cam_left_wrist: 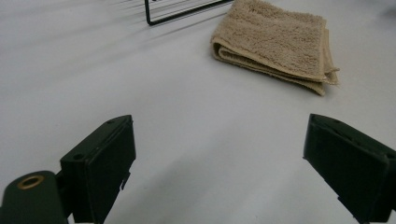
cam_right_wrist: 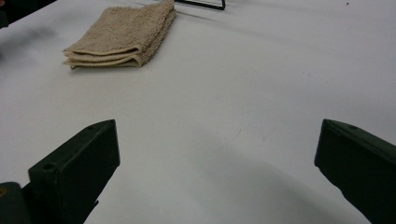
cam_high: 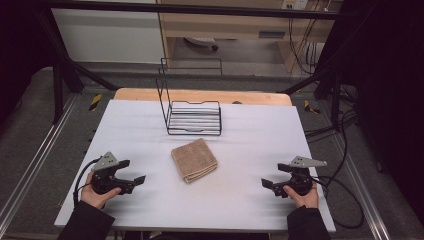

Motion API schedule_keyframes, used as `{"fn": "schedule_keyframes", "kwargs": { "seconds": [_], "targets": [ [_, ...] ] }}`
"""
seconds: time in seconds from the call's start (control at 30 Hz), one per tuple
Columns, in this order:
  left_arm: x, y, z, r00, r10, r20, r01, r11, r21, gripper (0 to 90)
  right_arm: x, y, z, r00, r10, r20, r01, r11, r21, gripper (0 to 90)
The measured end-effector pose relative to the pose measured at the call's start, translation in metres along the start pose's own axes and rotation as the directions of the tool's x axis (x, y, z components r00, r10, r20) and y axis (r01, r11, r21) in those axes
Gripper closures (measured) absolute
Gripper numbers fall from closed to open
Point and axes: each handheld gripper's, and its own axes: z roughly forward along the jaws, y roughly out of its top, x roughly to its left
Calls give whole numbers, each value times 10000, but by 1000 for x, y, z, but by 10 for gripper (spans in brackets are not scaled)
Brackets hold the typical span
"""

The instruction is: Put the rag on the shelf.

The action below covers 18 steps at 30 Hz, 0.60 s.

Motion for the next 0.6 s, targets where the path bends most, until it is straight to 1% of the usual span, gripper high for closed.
{"fn": "schedule_keyframes", "kwargs": {
  "seconds": [0.27,0.3,0.4,0.47,0.6],
  "targets": [
    [-4,1,2,10000,-34,-10,34,10000,75,82,1,0,-1,10000,65,-43,-65,10000,-59,6],
    [-4,1,2,10000,-4,31,3,10000,78,79,1,0,0,10000,63,-57,-63,10000,-24,6],
    [-6,3,4,10000,25,-17,-25,9999,171,79,1,-1,0,10000,66,-25,-66,10000,-10,6],
    [-8,3,6,10000,26,48,-27,9998,193,77,1,-1,0,10000,20,-32,-20,10000,-11,6],
    [-10,4,8,10000,36,44,-37,9997,257,76,1,-1,1,10000,-62,6,62,10000,4,6]
  ]
}}
